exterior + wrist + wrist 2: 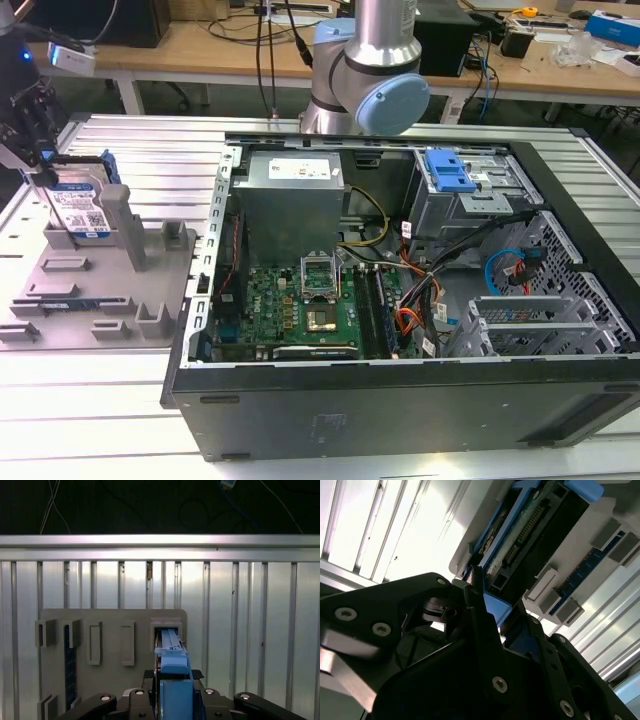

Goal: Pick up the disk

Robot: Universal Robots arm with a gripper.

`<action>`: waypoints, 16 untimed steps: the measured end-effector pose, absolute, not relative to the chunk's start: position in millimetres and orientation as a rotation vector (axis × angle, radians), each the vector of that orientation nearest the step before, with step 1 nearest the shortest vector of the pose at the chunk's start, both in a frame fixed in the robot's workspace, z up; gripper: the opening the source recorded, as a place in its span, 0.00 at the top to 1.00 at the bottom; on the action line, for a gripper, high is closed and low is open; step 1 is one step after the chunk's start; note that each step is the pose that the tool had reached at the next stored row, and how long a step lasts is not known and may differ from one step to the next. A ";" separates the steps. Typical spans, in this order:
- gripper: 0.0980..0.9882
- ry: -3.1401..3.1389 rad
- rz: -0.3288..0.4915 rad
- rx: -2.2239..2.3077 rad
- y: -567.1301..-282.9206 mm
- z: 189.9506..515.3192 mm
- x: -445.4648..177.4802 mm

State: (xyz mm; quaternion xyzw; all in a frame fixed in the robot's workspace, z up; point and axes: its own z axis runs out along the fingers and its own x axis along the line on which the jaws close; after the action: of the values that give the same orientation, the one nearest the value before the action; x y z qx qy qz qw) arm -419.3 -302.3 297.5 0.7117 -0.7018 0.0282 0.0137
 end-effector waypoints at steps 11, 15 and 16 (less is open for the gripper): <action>0.70 -2.188 0.085 2.219 -303.2 297.7 -419.2; 0.70 -2.191 0.077 2.222 -303.4 300.7 -419.3; 0.70 -2.192 0.076 2.222 -303.5 301.4 -419.3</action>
State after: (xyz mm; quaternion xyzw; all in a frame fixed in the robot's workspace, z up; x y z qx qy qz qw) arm -419.3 -303.5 301.4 0.7117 -0.7020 0.0245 0.0097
